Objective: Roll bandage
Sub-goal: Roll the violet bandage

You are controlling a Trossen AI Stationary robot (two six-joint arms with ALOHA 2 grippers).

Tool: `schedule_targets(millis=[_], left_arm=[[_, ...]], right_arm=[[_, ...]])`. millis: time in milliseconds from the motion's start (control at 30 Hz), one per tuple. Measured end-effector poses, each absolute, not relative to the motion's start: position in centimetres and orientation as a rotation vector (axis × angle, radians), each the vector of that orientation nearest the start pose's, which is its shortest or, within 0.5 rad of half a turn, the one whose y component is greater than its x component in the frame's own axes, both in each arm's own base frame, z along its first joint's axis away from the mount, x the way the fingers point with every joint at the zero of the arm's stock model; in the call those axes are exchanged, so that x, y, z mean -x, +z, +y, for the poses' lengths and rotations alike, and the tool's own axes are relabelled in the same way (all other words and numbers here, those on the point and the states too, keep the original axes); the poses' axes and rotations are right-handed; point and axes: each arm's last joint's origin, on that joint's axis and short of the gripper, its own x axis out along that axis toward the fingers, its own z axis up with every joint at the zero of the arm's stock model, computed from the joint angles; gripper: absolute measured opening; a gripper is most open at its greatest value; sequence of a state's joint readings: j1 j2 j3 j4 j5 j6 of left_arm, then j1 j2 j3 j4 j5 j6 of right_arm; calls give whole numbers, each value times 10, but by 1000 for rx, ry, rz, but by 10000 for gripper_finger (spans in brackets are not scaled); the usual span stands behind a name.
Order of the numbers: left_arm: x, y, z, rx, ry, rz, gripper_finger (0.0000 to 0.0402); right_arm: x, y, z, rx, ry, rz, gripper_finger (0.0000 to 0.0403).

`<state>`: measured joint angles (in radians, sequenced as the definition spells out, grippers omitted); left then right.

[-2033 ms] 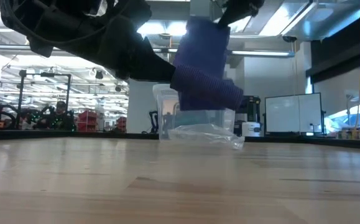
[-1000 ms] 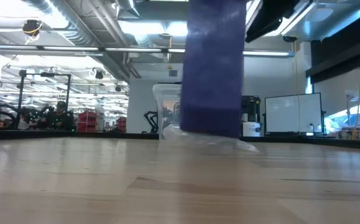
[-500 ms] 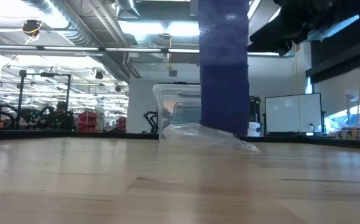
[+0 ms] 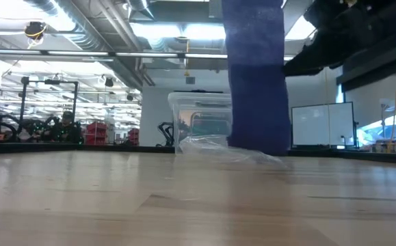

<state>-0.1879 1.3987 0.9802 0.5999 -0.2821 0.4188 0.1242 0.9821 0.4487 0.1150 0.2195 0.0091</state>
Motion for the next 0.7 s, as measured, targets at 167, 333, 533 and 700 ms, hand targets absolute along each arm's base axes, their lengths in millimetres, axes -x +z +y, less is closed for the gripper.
schedule_targets(millis=[167, 333, 533, 700], left_arm=[[-313, 335, -51, -373, 127, -139, 13], [-313, 335, -51, -375, 127, -139, 13], [-313, 335, -51, -372, 127, -140, 13], [-313, 335, -51, -366, 127, -143, 13]], right_arm=[[-201, 210, 21, 114, -25, 428, 145], [-201, 207, 22, 111, 42, 455, 113], [-204, 203, 23, 111, 54, 479, 91], [-207, 201, 23, 131, 58, 469, 74]])
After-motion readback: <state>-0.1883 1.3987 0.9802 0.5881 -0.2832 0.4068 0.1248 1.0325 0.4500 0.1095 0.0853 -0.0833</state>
